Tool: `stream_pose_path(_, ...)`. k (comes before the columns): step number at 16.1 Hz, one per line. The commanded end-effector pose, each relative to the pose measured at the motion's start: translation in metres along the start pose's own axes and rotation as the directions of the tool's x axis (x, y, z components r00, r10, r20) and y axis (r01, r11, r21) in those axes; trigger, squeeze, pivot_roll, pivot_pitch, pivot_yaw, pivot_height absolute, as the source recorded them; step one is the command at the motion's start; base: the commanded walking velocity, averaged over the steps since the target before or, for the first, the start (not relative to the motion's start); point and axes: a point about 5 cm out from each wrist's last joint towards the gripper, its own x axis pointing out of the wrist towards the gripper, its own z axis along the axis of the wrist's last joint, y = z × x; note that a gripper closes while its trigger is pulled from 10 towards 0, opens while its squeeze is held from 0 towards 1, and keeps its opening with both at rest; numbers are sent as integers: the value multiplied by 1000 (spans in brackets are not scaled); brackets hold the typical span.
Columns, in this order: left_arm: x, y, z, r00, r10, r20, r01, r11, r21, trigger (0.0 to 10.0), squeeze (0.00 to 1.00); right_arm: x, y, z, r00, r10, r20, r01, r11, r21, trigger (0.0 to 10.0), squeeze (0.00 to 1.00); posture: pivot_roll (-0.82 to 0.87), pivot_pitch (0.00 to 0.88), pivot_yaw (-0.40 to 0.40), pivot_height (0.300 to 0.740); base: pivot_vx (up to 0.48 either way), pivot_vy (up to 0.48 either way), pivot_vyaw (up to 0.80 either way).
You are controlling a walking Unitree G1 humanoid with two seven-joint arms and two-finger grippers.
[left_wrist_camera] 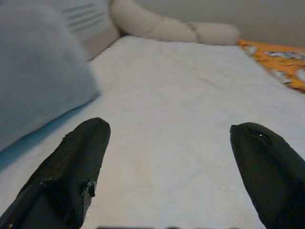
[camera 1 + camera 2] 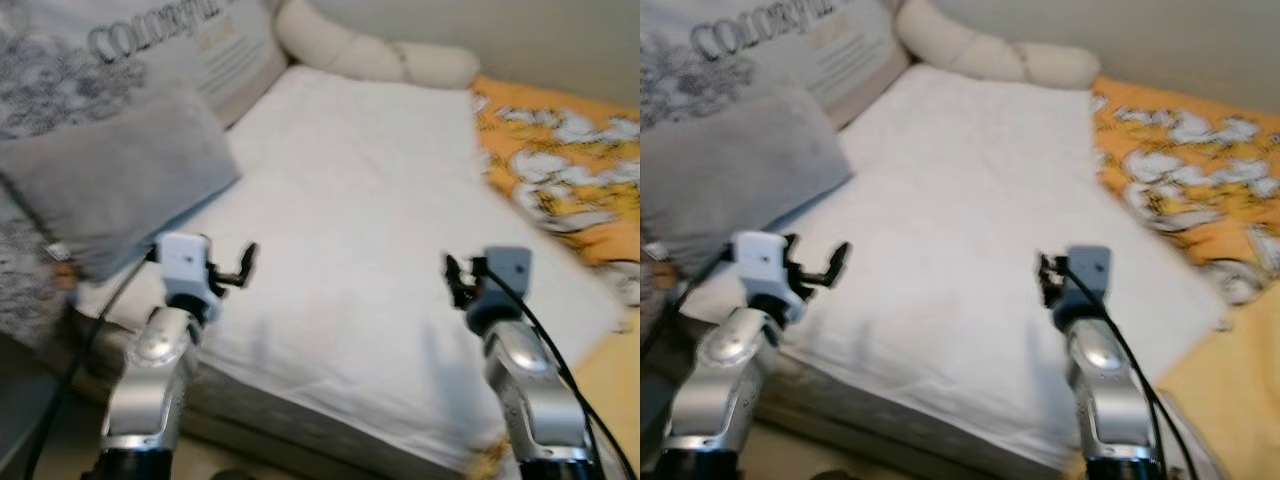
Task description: Clean up the room
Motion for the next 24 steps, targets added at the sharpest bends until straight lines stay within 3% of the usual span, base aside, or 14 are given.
stream_pose_path(1,-1,8,5,1000,27,6,-27,999,30,10000,1000,3,3,9,998,-15,66,18,999,-45,10000,898,74,0,-26,740,0,-480,0)
stream_pose_path(4,0,7,6,1000,24,4,-24,999,39,10000,1000,5,1,13,996,-26,90,23,999,33,10000,1000,74,0,-23,740,0,-480,0)
stream_pose_path(6,1,7,6,1000,21,4,-21,999,45,10000,1000,6,2,13,996,-18,90,18,1000,3,10000,1000,75,0,-22,740,0,-480,0)
stream_pose_path(10,2,7,7,1000,19,2,-19,998,52,10000,1000,6,2,5,999,-32,39,31,999,36,10000,1000,74,0,-22,740,0,-480,0)
stream_pose_path(20,3,5,6,1000,3,-3,-3,998,63,10000,1000,7,4,-1,1000,-16,3,16,1000,25,10000,980,73,0,-19,740,0,-471,0)
stream_pose_path(21,3,5,6,1000,2,-3,-2,998,64,10000,1000,7,5,-3,1000,-13,-14,14,1000,16,10000,690,74,0,-20,740,0,-461,0)
stream_pose_path(22,3,5,6,1000,1,-3,-1,998,65,10000,1000,7,7,-4,1000,-7,-26,8,1000,17,10000,0,74,0,-20,740,0,-461,0)
stream_pose_path(24,4,4,6,1000,-1,-3,2,998,68,10000,1000,8,9,-5,999,8,-34,-8,1000,8,10000,0,75,0,-20,740,0,-461,0)
